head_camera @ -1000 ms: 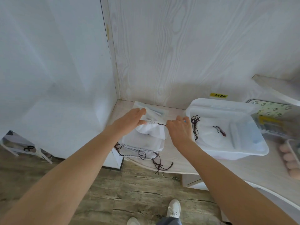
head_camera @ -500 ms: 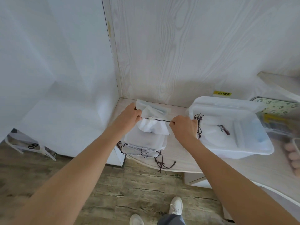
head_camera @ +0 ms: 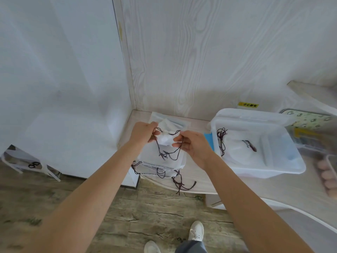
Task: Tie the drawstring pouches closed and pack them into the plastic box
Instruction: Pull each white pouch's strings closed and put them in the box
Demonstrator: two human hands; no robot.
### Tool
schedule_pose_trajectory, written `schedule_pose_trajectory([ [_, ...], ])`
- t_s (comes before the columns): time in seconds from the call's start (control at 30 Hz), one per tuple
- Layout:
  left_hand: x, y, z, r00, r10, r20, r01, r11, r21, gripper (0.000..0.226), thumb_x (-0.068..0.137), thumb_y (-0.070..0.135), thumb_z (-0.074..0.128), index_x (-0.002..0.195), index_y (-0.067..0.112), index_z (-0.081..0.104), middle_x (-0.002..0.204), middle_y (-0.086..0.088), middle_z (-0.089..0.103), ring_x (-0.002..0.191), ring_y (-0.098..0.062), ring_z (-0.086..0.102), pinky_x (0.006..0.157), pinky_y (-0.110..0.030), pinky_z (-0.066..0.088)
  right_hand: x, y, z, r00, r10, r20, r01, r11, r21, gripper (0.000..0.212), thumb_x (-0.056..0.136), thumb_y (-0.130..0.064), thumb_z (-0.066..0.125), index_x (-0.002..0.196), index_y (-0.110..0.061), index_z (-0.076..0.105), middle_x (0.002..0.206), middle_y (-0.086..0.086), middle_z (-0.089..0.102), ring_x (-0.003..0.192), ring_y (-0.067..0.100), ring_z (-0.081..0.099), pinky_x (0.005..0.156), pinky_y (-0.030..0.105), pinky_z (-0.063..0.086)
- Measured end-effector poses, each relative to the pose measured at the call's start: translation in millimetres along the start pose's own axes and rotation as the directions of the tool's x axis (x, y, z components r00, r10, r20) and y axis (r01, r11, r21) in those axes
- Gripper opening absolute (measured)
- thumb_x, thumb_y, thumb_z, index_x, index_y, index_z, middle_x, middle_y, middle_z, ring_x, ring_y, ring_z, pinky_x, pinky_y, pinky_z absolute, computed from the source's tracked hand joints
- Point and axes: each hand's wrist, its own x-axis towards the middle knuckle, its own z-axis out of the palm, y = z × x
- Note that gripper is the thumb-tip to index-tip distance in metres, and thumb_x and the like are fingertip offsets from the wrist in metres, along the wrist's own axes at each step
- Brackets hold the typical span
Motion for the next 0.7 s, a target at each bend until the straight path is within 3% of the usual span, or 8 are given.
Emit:
schedule_pose_trajectory([
  [0.07, -3.2, 1.9, -1.1, 0.981, -0.132, 0.140, 0.171, 0.934, -0.313, 0.033, 0.092, 0.023, 0.055, 0.061, 0.015, 0.046, 0.060, -0.001, 0.070, 0.047, -0.007, 0.064, 0.056, -0.018, 0.047, -2.3, 0.2, 4.9, 0.998, 0.028, 0.056, -0.034, 0.993, 0.115, 0.021, 0.093, -0.010, 0.049, 0.077, -0.005, 0.063, 0.077, 0.006, 0.069, 0.067, 0.019, 0.067, 0.069, 0.024, 0.053],
  [0.13, -6.6, 1.7, -1.7, 0.960, -0.119, 0.254, 0.231, 0.850, -0.474, 0.029, 0.093, 0.024, 0.055, 0.066, 0.015, 0.050, 0.069, -0.003, 0.073, 0.060, -0.011, 0.069, 0.069, -0.022, 0.050, -3.5, 0.3, 10.0, 0.995, 0.026, 0.094, -0.045, 0.978, 0.205, 0.016, 0.092, -0.012, 0.051, 0.085, -0.007, 0.065, 0.087, 0.006, 0.070, 0.076, 0.018, 0.068, 0.074, 0.026, 0.052],
  [0.33, -7.9, -4.5, 5.4, 0.891, 0.112, 0.440, 0.224, 0.735, -0.640, 0.023, 0.090, 0.027, 0.052, 0.089, 0.006, 0.062, 0.098, -0.003, 0.072, 0.097, -0.011, 0.066, 0.082, -0.025, 0.050, -7.5, 8.0, 25.5, 0.977, 0.007, 0.214, -0.054, 0.976, 0.211, 0.019, 0.093, -0.014, 0.051, 0.099, -0.005, 0.066, 0.097, 0.004, 0.068, 0.088, 0.014, 0.066, 0.069, 0.017, 0.050],
  [0.5, -9.8, -6.3, 14.7, 0.888, 0.151, 0.435, 0.233, 0.666, -0.708, 0.018, 0.085, 0.021, 0.056, 0.080, 0.005, 0.058, 0.108, -0.012, 0.069, 0.104, -0.017, 0.066, 0.081, -0.020, 0.054, -9.6, 11.9, 28.2, 0.973, -0.035, 0.226, -0.029, 0.962, 0.273, 0.019, 0.094, -0.010, 0.049, 0.099, -0.001, 0.065, 0.089, 0.005, 0.067, 0.082, 0.012, 0.064, 0.081, 0.019, 0.051],
  [0.57, -9.5, -4.1, 14.2, 0.897, 0.155, 0.413, 0.212, 0.670, -0.712, 0.016, 0.083, 0.022, 0.057, 0.079, 0.007, 0.059, 0.106, -0.012, 0.069, 0.103, -0.017, 0.066, 0.080, -0.022, 0.054, -9.9, 11.9, 24.2, 0.981, -0.059, 0.185, 0.032, 0.988, 0.148, 0.019, 0.092, -0.010, 0.053, 0.100, 0.002, 0.067, 0.089, 0.011, 0.066, 0.081, 0.013, 0.060, 0.080, 0.019, 0.051],
  [0.63, -10.1, -1.8, 12.2, 0.917, 0.153, 0.369, 0.180, 0.666, -0.724, 0.016, 0.089, 0.020, 0.054, 0.080, 0.009, 0.061, 0.102, -0.009, 0.070, 0.096, -0.014, 0.067, 0.075, -0.021, 0.051, -10.5, 9.8, 20.0, 0.989, -0.112, 0.092, 0.126, 0.979, -0.163, 0.016, 0.087, -0.015, 0.063, 0.095, -0.004, 0.072, 0.090, 0.018, 0.068, 0.079, 0.015, 0.059, 0.079, 0.022, 0.050],
  [0.7, -13.0, 1.4, 10.3, 0.929, 0.151, 0.339, 0.155, 0.671, -0.725, 0.022, 0.095, 0.018, 0.048, 0.081, 0.011, 0.063, 0.100, -0.006, 0.070, 0.091, -0.011, 0.066, 0.075, -0.019, 0.046, -13.5, 5.2, 18.4, 0.974, -0.224, 0.022, 0.206, 0.850, -0.485, 0.011, 0.082, -0.021, 0.069, 0.086, -0.012, 0.075, 0.086, 0.020, 0.068, 0.072, 0.017, 0.054, 0.070, 0.024, 0.043],
])
